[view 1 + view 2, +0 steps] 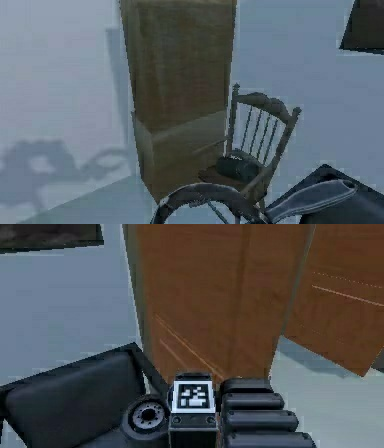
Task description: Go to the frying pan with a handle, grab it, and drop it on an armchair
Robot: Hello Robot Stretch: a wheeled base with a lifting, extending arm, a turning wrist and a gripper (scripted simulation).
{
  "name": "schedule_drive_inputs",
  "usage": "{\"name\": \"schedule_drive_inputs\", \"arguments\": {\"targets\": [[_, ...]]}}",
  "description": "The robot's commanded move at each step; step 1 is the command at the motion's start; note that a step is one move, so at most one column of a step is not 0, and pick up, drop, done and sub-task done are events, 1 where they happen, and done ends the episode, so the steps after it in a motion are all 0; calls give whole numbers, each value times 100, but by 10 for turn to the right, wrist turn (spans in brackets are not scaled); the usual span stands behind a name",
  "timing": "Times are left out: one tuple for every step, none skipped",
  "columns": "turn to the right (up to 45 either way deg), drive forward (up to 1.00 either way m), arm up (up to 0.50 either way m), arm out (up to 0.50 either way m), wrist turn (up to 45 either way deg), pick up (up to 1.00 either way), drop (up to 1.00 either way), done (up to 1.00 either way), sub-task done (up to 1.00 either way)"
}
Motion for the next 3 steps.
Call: {"name": "schedule_drive_inputs", "arguments": {"targets": [[-450, 0, 0, 0, 0, 0, 0, 0, 0], [-150, 0, 0, 0, 0, 0, 0, 0, 0], [450, 0, 0, 0, 0, 0, 0, 0, 0]]}}
